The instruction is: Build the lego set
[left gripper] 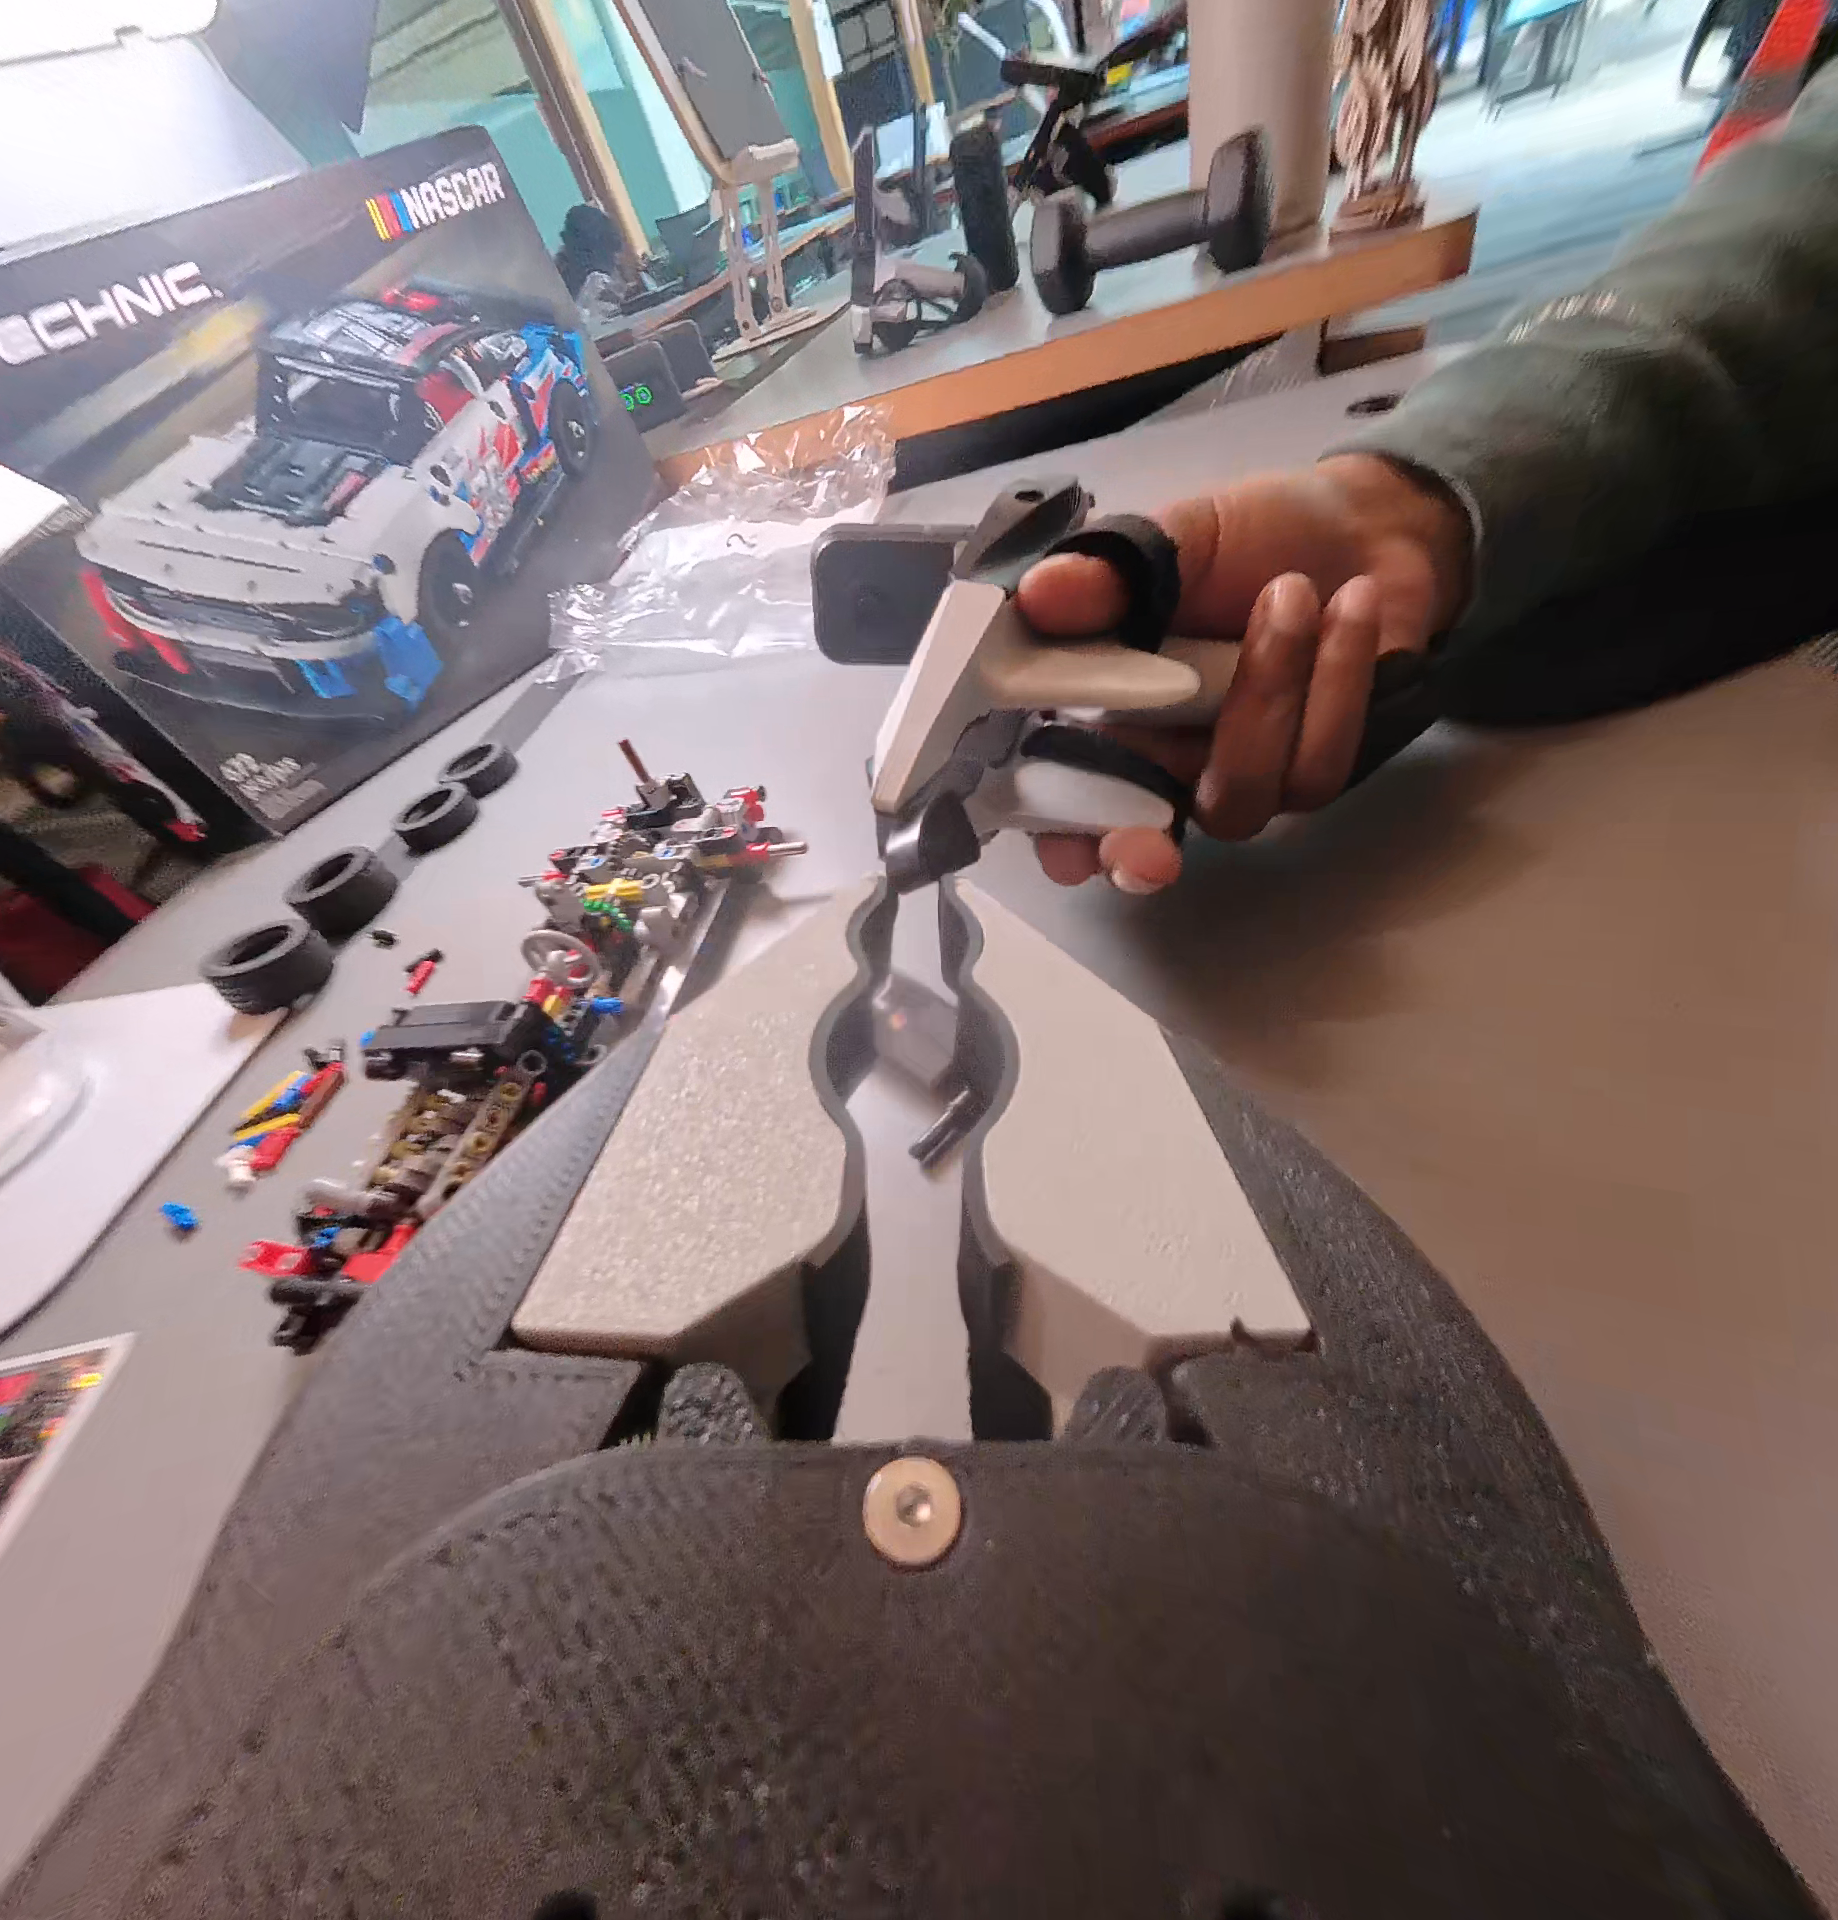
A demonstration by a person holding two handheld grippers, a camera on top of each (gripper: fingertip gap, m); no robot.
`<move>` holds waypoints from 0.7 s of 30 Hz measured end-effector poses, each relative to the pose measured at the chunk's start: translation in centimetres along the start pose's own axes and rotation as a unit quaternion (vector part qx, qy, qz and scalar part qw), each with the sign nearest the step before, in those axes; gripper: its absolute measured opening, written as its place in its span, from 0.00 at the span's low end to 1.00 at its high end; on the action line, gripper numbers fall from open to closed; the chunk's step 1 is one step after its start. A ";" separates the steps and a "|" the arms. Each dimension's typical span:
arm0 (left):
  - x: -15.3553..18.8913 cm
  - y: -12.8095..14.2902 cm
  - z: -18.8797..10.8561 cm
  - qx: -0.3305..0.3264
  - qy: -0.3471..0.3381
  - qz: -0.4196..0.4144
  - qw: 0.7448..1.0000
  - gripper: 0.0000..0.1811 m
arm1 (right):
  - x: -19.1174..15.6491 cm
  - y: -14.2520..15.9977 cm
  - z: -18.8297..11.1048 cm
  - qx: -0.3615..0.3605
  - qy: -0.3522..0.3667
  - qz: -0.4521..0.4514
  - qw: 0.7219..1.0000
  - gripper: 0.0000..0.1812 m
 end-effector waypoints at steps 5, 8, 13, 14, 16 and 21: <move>-0.5 0.3 0.0 0.008 0.030 -0.062 0.998 0.00 | -0.3 0.3 0.2 -0.016 0.006 -0.024 1.000 0.01; -0.8 0.6 -0.1 -0.008 0.024 -0.066 0.998 0.00 | -0.2 0.2 0.1 -0.017 0.029 -0.046 0.998 0.00; -1.0 1.7 -0.3 -0.060 0.042 -0.055 0.996 0.02 | -1.6 -1.0 -1.0 -0.046 0.133 -0.209 0.968 0.04; -0.9 1.9 -0.3 -0.071 0.057 -0.054 0.994 0.04 | -1.8 -1.0 -1.1 -0.066 0.164 -0.255 0.951 0.05; -0.6 2.2 -0.5 -0.093 0.088 -0.056 0.990 0.07 | -1.8 -0.7 -1.1 -0.111 0.216 -0.325 0.914 0.08; 0.5 3.4 -0.2 -0.167 0.139 -0.050 0.975 0.12 | -1.1 -0.1 -1.0 -0.166 0.276 -0.399 0.859 0.08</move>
Point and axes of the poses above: each gripper's, where its closed fingertips meet, z out along the fingers, y out of its underside, x = y × z across the jaws, the point moved 8 cm from there along -z, back along the fingers, and after that the axes turned 5 degrees about -x, right-handed, at the moved point
